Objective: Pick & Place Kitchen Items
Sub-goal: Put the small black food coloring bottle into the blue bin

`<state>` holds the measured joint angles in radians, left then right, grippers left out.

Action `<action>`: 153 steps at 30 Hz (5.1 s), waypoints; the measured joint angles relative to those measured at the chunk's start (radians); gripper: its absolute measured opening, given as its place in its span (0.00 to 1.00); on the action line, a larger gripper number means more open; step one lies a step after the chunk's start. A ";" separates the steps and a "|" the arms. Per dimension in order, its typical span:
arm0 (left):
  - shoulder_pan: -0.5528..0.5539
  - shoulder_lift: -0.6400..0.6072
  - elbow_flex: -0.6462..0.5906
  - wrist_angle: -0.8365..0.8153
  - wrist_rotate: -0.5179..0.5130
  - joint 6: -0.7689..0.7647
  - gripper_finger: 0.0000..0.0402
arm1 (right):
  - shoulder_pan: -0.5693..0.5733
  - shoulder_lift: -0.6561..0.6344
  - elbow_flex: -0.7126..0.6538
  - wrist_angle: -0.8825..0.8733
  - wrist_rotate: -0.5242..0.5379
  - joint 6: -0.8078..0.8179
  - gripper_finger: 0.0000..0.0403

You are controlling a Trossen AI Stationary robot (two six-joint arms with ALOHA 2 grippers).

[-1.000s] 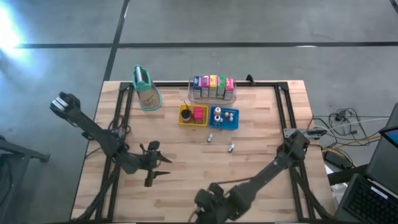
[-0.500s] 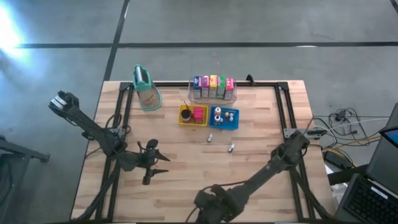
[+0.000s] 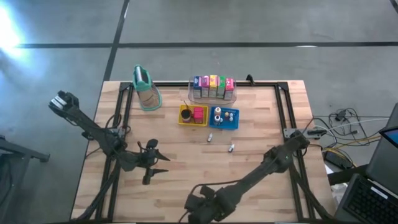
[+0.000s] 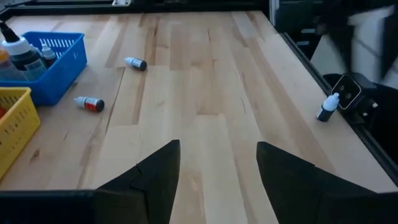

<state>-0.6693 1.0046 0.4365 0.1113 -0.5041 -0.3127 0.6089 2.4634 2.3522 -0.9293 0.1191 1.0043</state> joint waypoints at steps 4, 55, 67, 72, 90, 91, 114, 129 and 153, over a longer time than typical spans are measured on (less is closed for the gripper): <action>0.000 0.000 0.000 -0.007 -0.004 -0.023 0.54 | 0.002 -0.035 0.003 -0.008 0.011 -0.013 0.27; 0.000 0.000 0.000 -0.015 -0.014 -0.013 0.54 | 0.035 0.079 -0.007 -0.053 0.011 -0.010 0.32; 0.000 0.000 0.000 -0.015 -0.014 -0.013 0.54 | 0.035 0.079 -0.046 0.003 0.008 -0.026 0.25; 0.000 0.000 0.000 -0.015 -0.014 -0.013 0.54 | 0.034 0.079 -0.057 0.002 0.005 -0.024 0.21; 0.000 -0.001 0.000 -0.015 -0.015 -0.006 0.54 | 0.029 0.051 -0.028 -0.170 0.041 -0.013 0.15; 0.000 -0.001 0.000 -0.015 -0.019 -0.004 0.54 | 0.028 0.040 -0.027 -0.208 0.045 -0.006 0.15; 0.008 -0.003 0.014 -0.007 -0.067 0.077 0.54 | -0.138 -0.411 -0.430 -0.620 0.223 0.025 0.16; 0.056 -0.003 0.014 0.049 -0.067 0.157 0.54 | -0.408 -1.104 -1.268 0.132 0.407 -0.201 0.16; 0.585 -0.033 0.014 0.054 0.316 0.283 0.54 | -0.614 -1.238 -1.348 0.257 0.354 -0.390 0.16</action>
<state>-0.0843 0.9714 0.4503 0.1658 -0.1882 -0.0295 -0.0050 1.2251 1.0046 -0.6724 0.4730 0.6140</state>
